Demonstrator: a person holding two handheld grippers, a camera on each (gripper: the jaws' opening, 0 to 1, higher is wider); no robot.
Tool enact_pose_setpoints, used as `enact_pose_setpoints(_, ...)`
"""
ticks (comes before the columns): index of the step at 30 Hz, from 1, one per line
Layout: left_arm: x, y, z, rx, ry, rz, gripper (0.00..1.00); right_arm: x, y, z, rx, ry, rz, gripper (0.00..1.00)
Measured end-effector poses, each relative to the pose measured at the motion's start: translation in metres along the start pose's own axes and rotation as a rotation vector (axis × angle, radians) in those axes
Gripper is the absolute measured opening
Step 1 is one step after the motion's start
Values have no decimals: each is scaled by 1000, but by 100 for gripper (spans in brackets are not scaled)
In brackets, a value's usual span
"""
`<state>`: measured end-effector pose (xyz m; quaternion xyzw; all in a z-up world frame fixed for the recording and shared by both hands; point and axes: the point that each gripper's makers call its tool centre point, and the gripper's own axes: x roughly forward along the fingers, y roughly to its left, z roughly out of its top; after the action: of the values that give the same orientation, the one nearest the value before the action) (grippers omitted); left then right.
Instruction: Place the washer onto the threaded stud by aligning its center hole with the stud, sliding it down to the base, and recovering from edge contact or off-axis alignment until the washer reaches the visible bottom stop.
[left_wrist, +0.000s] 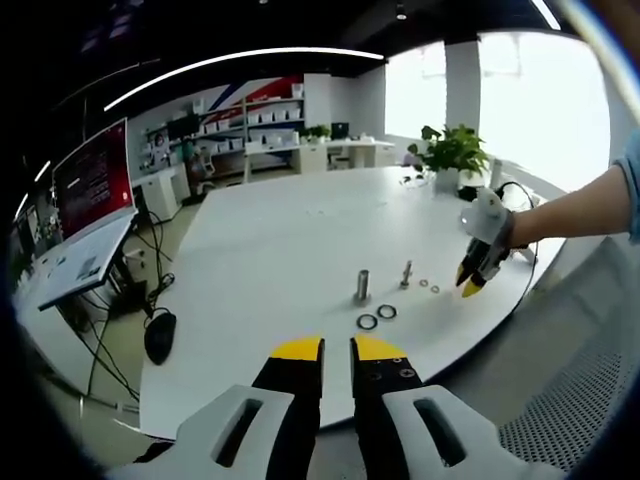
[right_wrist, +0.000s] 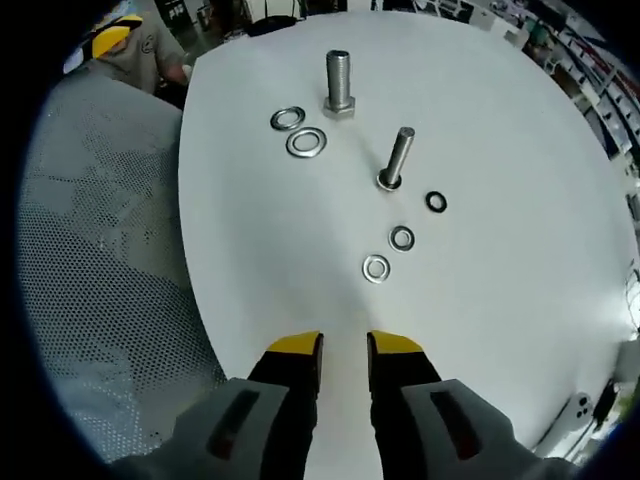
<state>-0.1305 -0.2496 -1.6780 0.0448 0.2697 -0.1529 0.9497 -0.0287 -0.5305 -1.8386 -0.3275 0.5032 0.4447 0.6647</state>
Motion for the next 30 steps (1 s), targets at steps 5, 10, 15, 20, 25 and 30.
enact_pose_setpoints(5,0,1,1,-5,-7,3,8,-1,-6,11,-6,-19,-12,20)
enact_pose_setpoints(10,0,1,1,-7,-10,1,8,6,-11,15,4,-15,-13,20)
enact_pose_setpoints(15,0,1,1,-9,-11,0,8,15,-15,20,-4,2,-16,20)
enact_pose_setpoints(20,0,1,1,-8,-7,-1,8,21,-19,30,-6,0,-21,20)
enact_pose_setpoints(25,0,1,0,-8,-3,-2,8,27,-20,33,-42,19,-28,20)
enact_pose_setpoints(30,1,1,0,-9,0,-2,7,26,-19,33,-35,9,-18,18)
